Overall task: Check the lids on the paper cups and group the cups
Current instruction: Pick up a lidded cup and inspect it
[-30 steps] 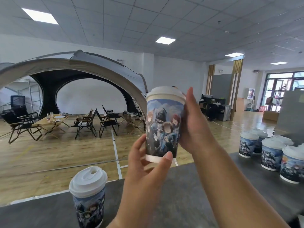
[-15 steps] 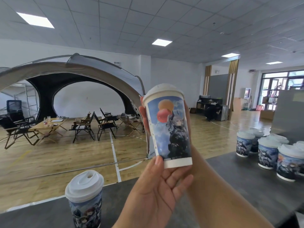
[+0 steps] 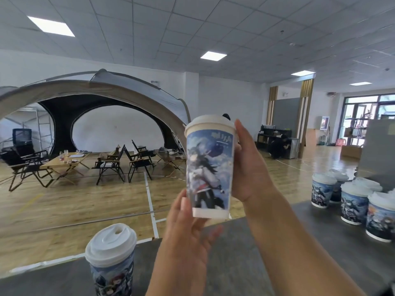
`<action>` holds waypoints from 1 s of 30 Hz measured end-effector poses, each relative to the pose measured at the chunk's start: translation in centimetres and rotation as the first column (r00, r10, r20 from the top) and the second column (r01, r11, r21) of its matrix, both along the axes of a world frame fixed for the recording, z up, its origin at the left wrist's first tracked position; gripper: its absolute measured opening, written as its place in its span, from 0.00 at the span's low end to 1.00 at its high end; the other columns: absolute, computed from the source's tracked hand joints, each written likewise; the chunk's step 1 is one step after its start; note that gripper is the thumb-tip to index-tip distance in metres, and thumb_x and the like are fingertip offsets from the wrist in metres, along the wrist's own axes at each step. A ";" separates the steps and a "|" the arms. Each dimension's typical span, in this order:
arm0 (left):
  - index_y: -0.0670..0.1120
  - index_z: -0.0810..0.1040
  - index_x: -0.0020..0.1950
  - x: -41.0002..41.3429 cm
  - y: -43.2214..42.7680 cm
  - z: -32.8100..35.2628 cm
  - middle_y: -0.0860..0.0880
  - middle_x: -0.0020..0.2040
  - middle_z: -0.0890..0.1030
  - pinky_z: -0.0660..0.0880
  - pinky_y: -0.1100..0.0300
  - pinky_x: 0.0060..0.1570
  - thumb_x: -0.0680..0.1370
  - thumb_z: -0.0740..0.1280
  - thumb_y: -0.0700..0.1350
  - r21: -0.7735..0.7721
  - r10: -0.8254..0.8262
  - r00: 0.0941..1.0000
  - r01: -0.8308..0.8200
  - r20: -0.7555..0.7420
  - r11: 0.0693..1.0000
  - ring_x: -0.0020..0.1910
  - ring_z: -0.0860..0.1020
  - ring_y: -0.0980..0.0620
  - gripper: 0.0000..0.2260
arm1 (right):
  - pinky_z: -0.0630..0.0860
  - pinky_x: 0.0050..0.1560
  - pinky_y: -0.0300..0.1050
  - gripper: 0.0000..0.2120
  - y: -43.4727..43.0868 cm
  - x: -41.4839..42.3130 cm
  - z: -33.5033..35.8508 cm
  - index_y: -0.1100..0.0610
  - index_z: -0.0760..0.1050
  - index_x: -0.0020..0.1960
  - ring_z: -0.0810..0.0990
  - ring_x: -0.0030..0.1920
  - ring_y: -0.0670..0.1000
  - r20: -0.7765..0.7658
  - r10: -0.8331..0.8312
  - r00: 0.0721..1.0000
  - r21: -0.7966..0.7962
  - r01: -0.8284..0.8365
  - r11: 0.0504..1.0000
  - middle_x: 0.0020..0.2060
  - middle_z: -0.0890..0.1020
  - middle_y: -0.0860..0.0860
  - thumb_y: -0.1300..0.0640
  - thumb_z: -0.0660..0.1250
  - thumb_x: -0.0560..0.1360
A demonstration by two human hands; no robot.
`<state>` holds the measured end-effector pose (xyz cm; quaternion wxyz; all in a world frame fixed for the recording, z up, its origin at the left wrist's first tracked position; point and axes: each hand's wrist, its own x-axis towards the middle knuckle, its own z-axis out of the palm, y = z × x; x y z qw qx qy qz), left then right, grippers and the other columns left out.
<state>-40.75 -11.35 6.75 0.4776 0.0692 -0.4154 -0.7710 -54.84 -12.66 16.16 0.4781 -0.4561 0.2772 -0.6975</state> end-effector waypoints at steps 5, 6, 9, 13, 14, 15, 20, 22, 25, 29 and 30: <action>0.38 0.79 0.60 0.1 0.9 0.1 0.31 0.56 0.80 0.82 0.45 0.42 0.44 0.86 0.44 0.151 -0.390 0.914 0.403 -0.110 0.902 0.47 0.83 0.37 0.45 | 0.80 0.54 0.53 0.45 -0.9 -0.5 -1.9 0.62 0.59 0.76 0.81 0.54 0.58 0.154 0.245 0.957 -0.026 -0.244 0.969 0.62 0.72 0.60 0.30 0.57 0.73; 0.38 0.79 0.60 0.0 0.9 0.0 0.30 0.56 0.80 0.82 0.45 0.42 0.43 0.86 0.42 0.127 -0.379 0.918 0.393 -0.117 0.911 0.46 0.83 0.36 0.45 | 0.80 0.56 0.55 0.47 -1.0 -0.6 -2.2 0.61 0.53 0.79 0.80 0.58 0.59 0.152 0.259 0.954 -0.047 -0.255 0.966 0.66 0.70 0.61 0.31 0.59 0.73; 0.39 0.82 0.55 -0.2 0.7 -0.2 0.31 0.53 0.81 0.82 0.48 0.36 0.42 0.86 0.43 0.078 -0.302 0.948 0.310 -0.103 0.947 0.42 0.84 0.38 0.42 | 0.80 0.54 0.54 0.45 -1.3 -1.1 -2.3 0.60 0.55 0.79 0.79 0.59 0.59 0.109 0.229 0.967 -0.042 -0.226 0.973 0.69 0.70 0.59 0.32 0.60 0.73; 0.45 0.79 0.60 -0.7 0.2 -0.6 0.40 0.51 0.84 0.81 0.57 0.35 0.44 0.85 0.44 -0.018 0.027 0.997 -0.028 -0.079 0.999 0.41 0.84 0.47 0.44 | 0.74 0.62 0.60 0.39 -0.2 -1.6 -1.7 0.57 0.67 0.74 0.77 0.63 0.62 -0.053 -0.063 0.997 -0.023 0.062 0.998 0.66 0.77 0.60 0.30 0.53 0.75; 0.49 0.77 0.61 -0.8 0.0 -0.6 0.45 0.51 0.85 0.80 0.60 0.37 0.48 0.82 0.46 -0.092 0.144 0.989 -0.148 -0.046 0.985 0.43 0.84 0.50 0.41 | 0.71 0.65 0.62 0.38 0.4 -1.6 -1.4 0.57 0.69 0.72 0.77 0.64 0.62 -0.088 -0.129 0.988 -0.040 0.126 0.991 0.65 0.77 0.61 0.30 0.56 0.74; 0.52 0.76 0.62 -0.9 -0.1 -0.6 0.48 0.52 0.85 0.79 0.62 0.38 0.51 0.79 0.49 -0.174 0.252 0.968 -0.246 0.010 0.953 0.44 0.84 0.53 0.38 | 0.70 0.67 0.63 0.37 0.9 -1.4 -1.1 0.57 0.71 0.70 0.77 0.64 0.63 -0.110 -0.192 0.975 -0.054 0.187 0.981 0.63 0.78 0.62 0.32 0.60 0.72; 0.58 0.74 0.60 -1.9 0.9 -0.4 0.51 0.55 0.82 0.78 0.62 0.44 0.53 0.79 0.56 -0.330 0.410 0.906 -0.355 0.110 0.875 0.51 0.82 0.54 0.36 | 0.77 0.61 0.58 0.29 2.6 -1.6 0.2 0.61 0.74 0.64 0.81 0.58 0.62 -0.095 -0.314 0.945 -0.031 0.313 0.949 0.59 0.80 0.64 0.41 0.69 0.72; 0.53 0.76 0.61 -2.4 1.8 0.3 0.50 0.52 0.84 0.77 0.58 0.44 0.54 0.80 0.52 -0.126 0.278 0.959 -0.270 0.049 0.955 0.49 0.82 0.52 0.36 | 0.76 0.61 0.58 0.30 2.9 -2.4 0.5 0.62 0.73 0.66 0.79 0.61 0.63 -0.024 -0.248 0.968 -0.005 0.248 0.969 0.61 0.79 0.64 0.41 0.67 0.73; 0.44 0.79 0.60 -3.2 3.2 1.0 0.42 0.50 0.84 0.77 0.46 0.46 0.59 0.79 0.52 0.191 -0.077 0.997 0.077 -0.007 0.979 0.46 0.82 0.45 0.31 | 0.78 0.57 0.54 0.33 3.2 -3.4 0.3 0.60 0.74 0.68 0.81 0.58 0.60 0.048 -0.077 0.996 0.063 0.074 0.995 0.58 0.82 0.60 0.36 0.60 0.75; 0.38 0.85 0.50 -4.0 5.1 2.1 0.35 0.54 0.83 0.82 0.46 0.39 0.39 0.85 0.49 0.293 -0.317 0.946 0.323 -0.071 0.900 0.43 0.84 0.40 0.41 | 0.82 0.51 0.53 0.32 3.3 -4.3 -0.7 0.56 0.82 0.60 0.85 0.50 0.58 0.069 0.034 0.997 0.119 -0.042 0.992 0.53 0.85 0.58 0.32 0.55 0.76; 0.37 0.84 0.50 -4.4 5.5 2.2 0.34 0.53 0.82 0.82 0.46 0.37 0.37 0.85 0.47 0.275 -0.326 0.942 0.335 -0.080 0.901 0.42 0.85 0.40 0.42 | 0.80 0.52 0.53 0.33 3.3 -4.4 -0.9 0.56 0.80 0.63 0.84 0.52 0.59 0.065 0.030 0.997 0.144 -0.039 0.989 0.56 0.83 0.59 0.31 0.56 0.75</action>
